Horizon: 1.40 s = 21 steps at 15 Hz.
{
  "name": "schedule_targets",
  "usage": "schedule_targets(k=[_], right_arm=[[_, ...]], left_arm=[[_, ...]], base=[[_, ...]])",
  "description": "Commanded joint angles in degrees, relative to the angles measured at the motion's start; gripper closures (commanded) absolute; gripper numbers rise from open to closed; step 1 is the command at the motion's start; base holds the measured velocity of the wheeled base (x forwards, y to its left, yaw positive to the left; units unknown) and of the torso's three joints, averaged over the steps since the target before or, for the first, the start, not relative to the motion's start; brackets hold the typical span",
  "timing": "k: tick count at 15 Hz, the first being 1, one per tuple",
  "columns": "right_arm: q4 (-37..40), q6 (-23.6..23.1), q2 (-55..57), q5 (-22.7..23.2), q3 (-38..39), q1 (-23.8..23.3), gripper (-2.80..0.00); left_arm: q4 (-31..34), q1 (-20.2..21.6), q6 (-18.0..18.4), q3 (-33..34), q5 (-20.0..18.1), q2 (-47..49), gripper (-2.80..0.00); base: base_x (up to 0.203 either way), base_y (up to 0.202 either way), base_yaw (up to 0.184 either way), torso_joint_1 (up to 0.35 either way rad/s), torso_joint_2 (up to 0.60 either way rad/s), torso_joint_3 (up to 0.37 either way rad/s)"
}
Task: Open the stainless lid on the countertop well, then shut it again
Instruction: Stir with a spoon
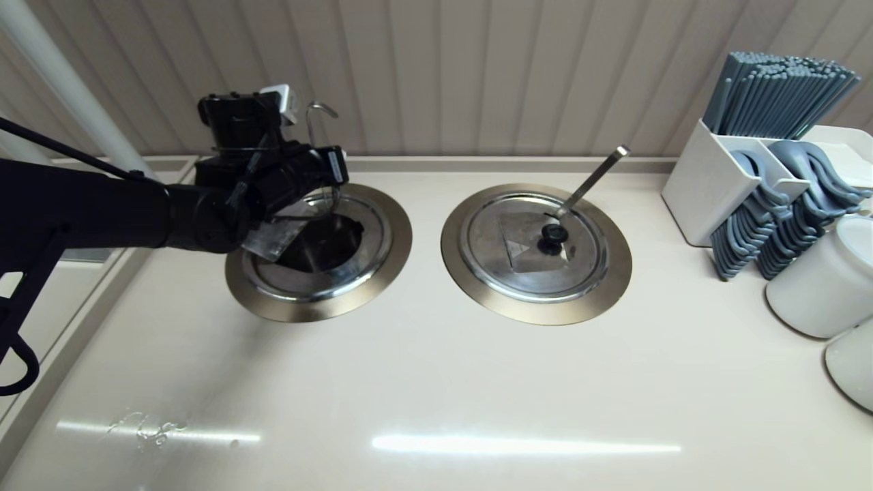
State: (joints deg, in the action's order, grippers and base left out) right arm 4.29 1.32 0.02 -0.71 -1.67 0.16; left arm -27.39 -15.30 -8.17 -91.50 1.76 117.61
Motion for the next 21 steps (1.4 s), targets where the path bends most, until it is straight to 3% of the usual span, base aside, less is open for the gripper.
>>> schedule_targets(k=[1, 8, 12, 14, 18, 21], right_arm=[[0.02, 0.0, -0.02, 0.0, 0.0, 0.02, 0.0], [0.02, 0.0, 0.01, -0.01, 0.0, 0.02, 0.0], [0.02, 0.0, -0.02, 0.0, 0.0, 0.02, 0.0], [0.02, 0.0, 0.02, -0.04, 0.0, 0.02, 0.0], [0.02, 0.0, 0.03, 0.0, 0.0, 0.02, 0.0], [0.02, 0.0, -0.02, -0.08, 0.0, 0.02, 0.0]], left_arm=[[-0.2, -0.86, -0.82, 0.16, 0.0, 0.53, 0.0], [2.98, -1.79, -0.45, 3.77, -2.3, -3.33, 0.0], [9.22, 1.38, 6.96, 3.6, -2.2, -3.62, 0.0], [9.78, 2.03, 8.35, 2.65, -1.64, -2.61, 0.0], [8.26, 2.02, 8.11, -1.0, 1.07, 1.83, 0.0], [1.47, 1.38, 7.04, -0.89, 1.49, 3.12, 0.0]], base=[[0.0, 0.0, 0.0, 0.0, 0.0, 0.0], [0.0, 0.0, 0.0, 0.0, 0.0, 0.0], [0.0, 0.0, 0.0, 0.0, 0.0, 0.0], [0.0, 0.0, 0.0, 0.0, 0.0, 0.0], [0.0, 0.0, 0.0, 0.0, 0.0, 0.0], [0.0, 0.0, 0.0, 0.0, 0.0, 0.0]])
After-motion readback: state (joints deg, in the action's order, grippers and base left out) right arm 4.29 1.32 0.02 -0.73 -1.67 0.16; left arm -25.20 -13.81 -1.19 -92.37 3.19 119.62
